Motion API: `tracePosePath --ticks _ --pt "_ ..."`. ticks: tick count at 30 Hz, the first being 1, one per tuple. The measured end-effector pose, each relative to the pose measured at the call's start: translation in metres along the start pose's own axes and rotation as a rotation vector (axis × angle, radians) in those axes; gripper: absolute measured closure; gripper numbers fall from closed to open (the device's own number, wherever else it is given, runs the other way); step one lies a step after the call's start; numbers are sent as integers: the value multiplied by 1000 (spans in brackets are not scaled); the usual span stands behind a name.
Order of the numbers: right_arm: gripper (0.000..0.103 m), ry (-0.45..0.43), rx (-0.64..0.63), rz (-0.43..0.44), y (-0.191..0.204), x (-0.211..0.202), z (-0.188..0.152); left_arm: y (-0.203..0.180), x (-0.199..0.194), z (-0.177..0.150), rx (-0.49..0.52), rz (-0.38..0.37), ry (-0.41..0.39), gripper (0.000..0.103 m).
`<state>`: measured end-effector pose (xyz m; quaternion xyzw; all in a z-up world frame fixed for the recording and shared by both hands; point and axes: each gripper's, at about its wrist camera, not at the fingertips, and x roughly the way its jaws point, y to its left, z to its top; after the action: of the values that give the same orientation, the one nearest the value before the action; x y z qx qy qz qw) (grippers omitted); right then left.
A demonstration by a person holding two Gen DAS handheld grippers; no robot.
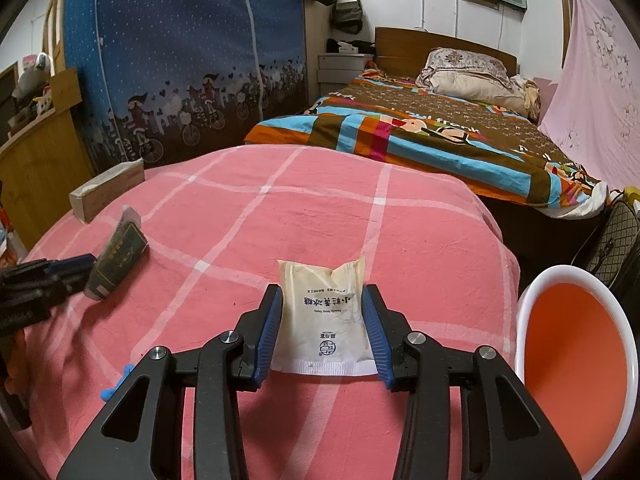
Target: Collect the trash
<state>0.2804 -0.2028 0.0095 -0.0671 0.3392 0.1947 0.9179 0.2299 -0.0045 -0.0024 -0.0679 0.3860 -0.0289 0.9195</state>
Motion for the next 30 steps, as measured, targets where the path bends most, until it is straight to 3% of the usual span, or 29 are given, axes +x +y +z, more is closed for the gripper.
tracePosePath --ticks 3,6,11,18,25,30 --pt "63 0 -2 -3 0 0 -1 -7 -2 -1 54 -14 -2 82" --pt "63 -4 -1 -4 1 0 -1 -6 -9 -3 32 -78 -23 81" --pt "63 -12 5 -4 -1 -2 -3 -10 -19 -5 38 -117 -61 80" --pt "63 -13 5 -4 1 -2 -3 -19 -24 -14 41 -165 -43 82" --pt "63 2 -6 3 3 -2 -1 -35 -16 -15 68 -147 -8 84" --pt "63 1 1 7 5 -3 0 -37 -8 -8 42 -95 15 100"
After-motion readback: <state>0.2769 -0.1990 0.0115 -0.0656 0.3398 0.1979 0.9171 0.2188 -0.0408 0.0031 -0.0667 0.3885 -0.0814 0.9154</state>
